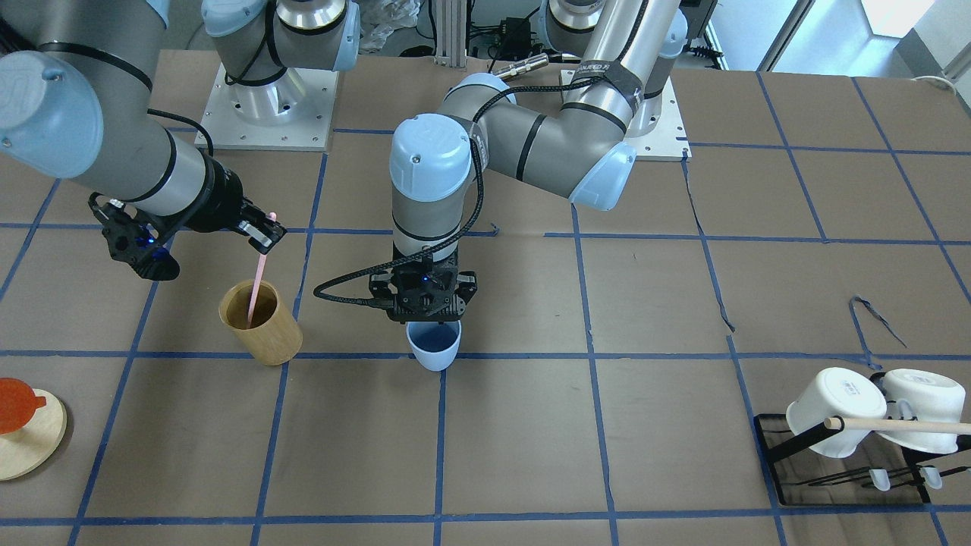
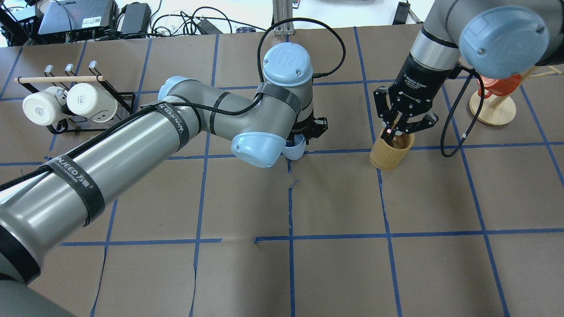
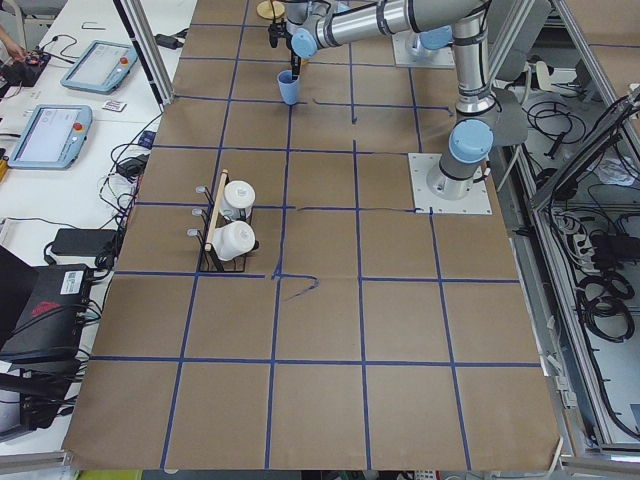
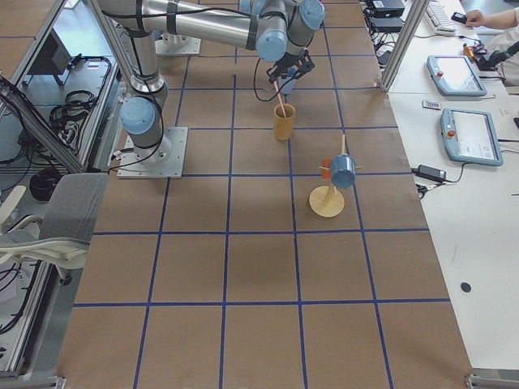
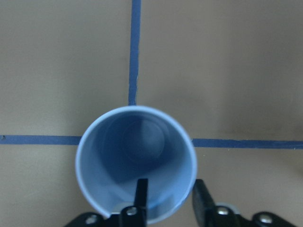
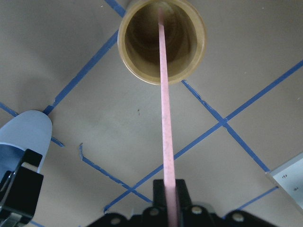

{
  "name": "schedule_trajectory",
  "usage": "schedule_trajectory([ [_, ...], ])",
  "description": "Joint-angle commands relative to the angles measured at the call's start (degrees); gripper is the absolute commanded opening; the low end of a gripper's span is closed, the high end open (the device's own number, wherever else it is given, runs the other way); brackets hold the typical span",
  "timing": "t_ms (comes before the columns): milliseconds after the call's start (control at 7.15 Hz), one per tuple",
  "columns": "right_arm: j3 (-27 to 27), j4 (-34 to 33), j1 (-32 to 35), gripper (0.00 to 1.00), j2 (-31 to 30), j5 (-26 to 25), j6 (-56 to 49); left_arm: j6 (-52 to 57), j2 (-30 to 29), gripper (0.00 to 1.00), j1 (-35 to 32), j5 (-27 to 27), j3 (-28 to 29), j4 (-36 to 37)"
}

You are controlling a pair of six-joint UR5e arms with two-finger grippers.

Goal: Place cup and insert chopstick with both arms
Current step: 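Carry the blue cup toward the table center with the left gripper and set it down, then lift the pink chopstick from the tan cup with the right gripper while the left withdraws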

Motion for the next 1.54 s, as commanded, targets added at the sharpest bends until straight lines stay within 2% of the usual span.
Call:
schedule_trajectory([
  [0,-7.29,7.31,0.02,0.05,-0.37,0.81,0.00,0.97,2.65,1.00,2.94,0.18,3.63,-4.05],
  [140,-9.50,8.21,0.02,0.05,-0.37,3.61,0.44,3.24,4.75,1.00,4.53,-0.08,6.27,-10.18],
  [280,-11.00,8.31,0.46,0.05,-0.45,4.24,0.70,4.05,7.82,1.00,6.11,0.09,6.12,-14.94],
  [419,-11.97,8.31,0.55,0.05,-0.80,6.51,0.71,10.76,11.50,1.00,8.30,0.52,5.95,-19.42],
  [559,-12.15,8.22,0.55,0.03,-0.89,13.76,1.84,15.17,15.46,1.00,10.67,0.35,5.94,-25.12],
  [839,-11.89,7.61,2.30,0.01,-0.72,22.04,5.26,27.99,21.36,0.97,16.90,0.35,4.64,-31.74],
  [1118,-11.28,4.12,5.55,0.01,0.68,32.85,12.70,31.28,26.02,1.00,23.32,0.01,2.08,-34.38],
  [1398,-7.79,1.81,5.65,0.00,2.79,40.51,15.38,35.14,27.62,1.00,26.33,0.18,1.64,-35.11],
])
